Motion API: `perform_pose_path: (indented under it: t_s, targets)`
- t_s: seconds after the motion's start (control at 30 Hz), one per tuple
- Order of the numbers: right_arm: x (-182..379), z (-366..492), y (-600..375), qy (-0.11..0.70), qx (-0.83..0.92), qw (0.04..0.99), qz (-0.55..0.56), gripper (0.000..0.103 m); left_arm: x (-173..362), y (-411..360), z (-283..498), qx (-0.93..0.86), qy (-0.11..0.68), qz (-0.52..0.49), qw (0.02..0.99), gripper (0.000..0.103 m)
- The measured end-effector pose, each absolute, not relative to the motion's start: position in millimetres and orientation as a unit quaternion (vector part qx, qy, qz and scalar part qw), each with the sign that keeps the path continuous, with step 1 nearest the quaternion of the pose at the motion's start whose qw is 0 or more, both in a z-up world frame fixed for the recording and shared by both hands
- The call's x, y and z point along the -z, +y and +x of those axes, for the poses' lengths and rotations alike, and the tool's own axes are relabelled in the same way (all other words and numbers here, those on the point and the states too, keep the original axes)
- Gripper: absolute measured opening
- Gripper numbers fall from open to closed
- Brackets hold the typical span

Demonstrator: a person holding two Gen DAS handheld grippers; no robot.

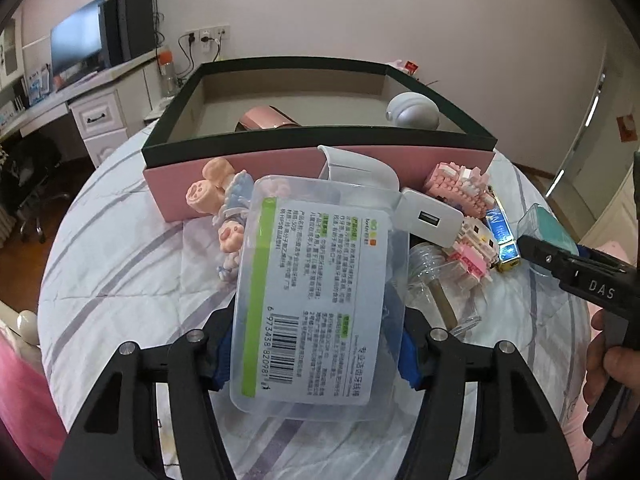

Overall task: Organize rigid objects
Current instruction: 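Grasp the clear plastic package with the left tool while the right tool grasps the teal oval case, then lift both items over the pink box and open both tools to drop them inside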

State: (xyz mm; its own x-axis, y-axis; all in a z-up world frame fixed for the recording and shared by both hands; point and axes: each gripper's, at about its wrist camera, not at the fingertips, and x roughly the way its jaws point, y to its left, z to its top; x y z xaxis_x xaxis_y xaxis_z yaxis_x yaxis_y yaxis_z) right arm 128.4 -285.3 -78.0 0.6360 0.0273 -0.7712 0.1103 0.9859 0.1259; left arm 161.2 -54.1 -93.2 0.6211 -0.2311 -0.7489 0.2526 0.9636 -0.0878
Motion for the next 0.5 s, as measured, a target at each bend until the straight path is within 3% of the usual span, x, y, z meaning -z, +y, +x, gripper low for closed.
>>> perform_pose_path:
  t_s: [0.5]
  targets:
    - [58.1,115.4,-285.5,0.395,0.014,0.915,0.087,0.067,81.4,-32.4,147.6,0.109,0.398,-0.013,0.911,0.063]
